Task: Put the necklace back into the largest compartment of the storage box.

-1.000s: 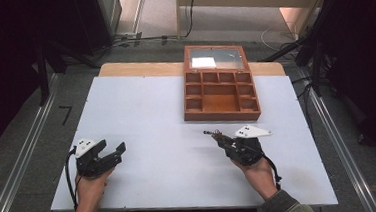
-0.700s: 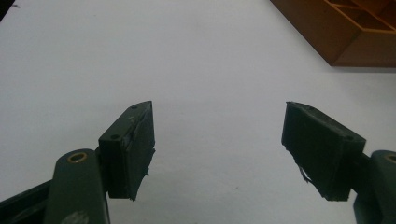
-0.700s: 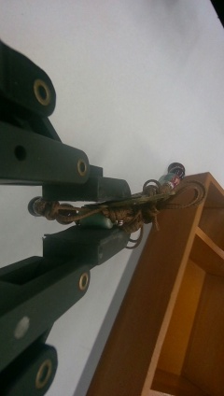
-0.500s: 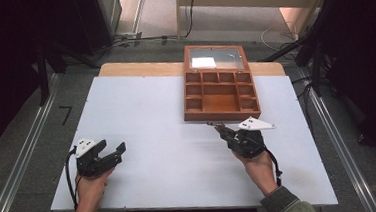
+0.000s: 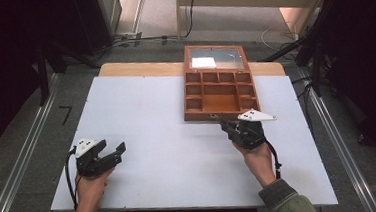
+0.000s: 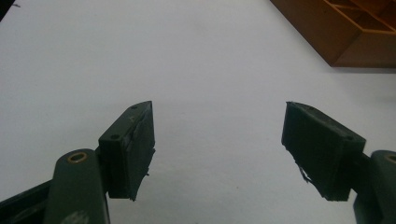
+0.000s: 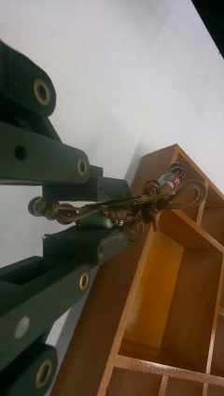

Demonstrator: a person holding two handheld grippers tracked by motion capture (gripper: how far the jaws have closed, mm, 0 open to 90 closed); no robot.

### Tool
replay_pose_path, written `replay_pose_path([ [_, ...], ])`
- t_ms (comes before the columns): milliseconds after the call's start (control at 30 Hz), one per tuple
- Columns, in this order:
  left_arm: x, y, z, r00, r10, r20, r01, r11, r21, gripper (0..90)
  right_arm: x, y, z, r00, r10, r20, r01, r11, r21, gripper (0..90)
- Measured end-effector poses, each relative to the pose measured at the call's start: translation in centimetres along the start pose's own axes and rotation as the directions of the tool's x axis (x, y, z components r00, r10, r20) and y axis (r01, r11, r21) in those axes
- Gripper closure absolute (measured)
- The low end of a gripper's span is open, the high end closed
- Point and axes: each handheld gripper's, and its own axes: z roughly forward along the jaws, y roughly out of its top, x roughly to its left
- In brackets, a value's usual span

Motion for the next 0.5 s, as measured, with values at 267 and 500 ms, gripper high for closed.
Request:
replay_pose_path([
  [267, 0.0, 0.0, 0.0, 1.0, 0.0, 0.003, 0.0, 1.0, 0.001, 25.4, -0.4, 0.8, 0.3, 0.9999, 0.01, 0.012, -0.01, 1.0, -0.012, 74.1],
  [500, 0.0, 0.0, 0.0, 1.0, -0.004, 0.003, 0.004, 1.0, -0.001, 25.5, -0.7, 1.4, 1.0, 0.9996, 0.013, 0.024, -0.013, 1.0, -0.008, 74.1],
])
